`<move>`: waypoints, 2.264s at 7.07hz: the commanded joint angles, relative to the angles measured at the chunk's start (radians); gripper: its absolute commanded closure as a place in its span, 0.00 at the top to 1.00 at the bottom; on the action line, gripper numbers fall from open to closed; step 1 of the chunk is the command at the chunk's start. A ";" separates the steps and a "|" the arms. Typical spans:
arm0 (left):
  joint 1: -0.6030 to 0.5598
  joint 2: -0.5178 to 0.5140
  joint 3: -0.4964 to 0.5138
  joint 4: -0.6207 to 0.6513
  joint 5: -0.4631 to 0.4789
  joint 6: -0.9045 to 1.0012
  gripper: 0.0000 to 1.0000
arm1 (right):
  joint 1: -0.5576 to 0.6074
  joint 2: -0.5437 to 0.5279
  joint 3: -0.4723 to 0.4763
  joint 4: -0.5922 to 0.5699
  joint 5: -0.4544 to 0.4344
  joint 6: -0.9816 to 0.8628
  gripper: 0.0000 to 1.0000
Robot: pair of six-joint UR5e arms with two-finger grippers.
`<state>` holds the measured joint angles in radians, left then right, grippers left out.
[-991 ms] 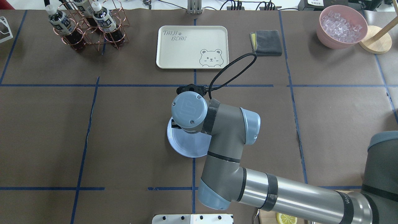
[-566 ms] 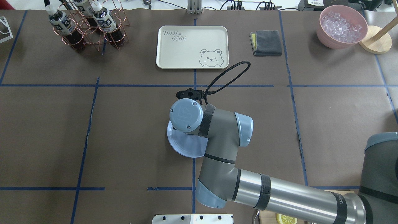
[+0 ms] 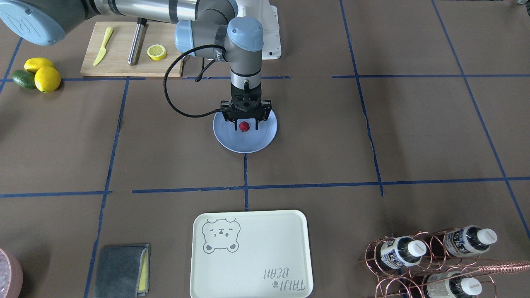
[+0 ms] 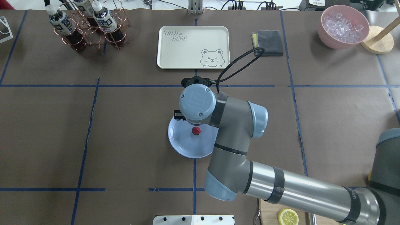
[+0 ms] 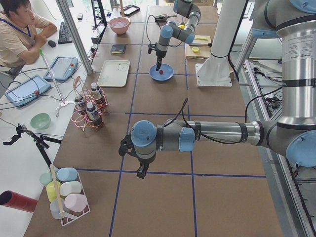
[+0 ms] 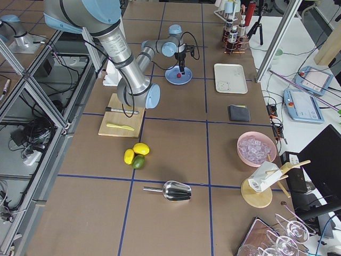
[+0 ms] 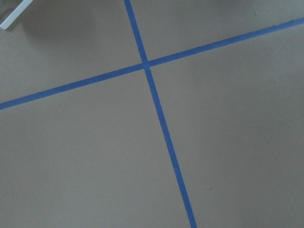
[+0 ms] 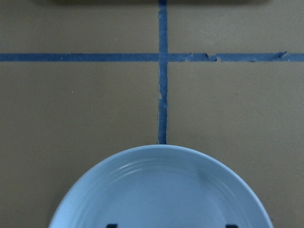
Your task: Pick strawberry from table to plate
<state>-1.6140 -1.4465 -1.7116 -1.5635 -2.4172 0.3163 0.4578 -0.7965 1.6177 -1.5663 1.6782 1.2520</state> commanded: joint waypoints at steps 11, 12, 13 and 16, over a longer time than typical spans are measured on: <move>0.002 -0.006 -0.003 -0.004 0.013 -0.204 1.00 | 1.125 -0.788 -0.018 -0.006 0.558 -1.407 1.00; 0.000 -0.002 -0.012 -0.004 0.014 -0.203 1.00 | 1.125 -0.791 -0.034 -0.006 0.601 -1.407 1.00; 0.000 -0.003 -0.014 -0.004 0.010 -0.204 1.00 | 1.125 -0.796 -0.032 -0.006 0.629 -1.407 1.00; 0.002 -0.005 -0.025 -0.006 0.012 -0.203 1.00 | 1.125 -0.822 -0.025 -0.006 0.632 -1.408 1.00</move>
<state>-1.6125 -1.4515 -1.7324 -1.5697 -2.4054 0.1133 1.5828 -1.6105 1.5905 -1.5724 2.3080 -0.1560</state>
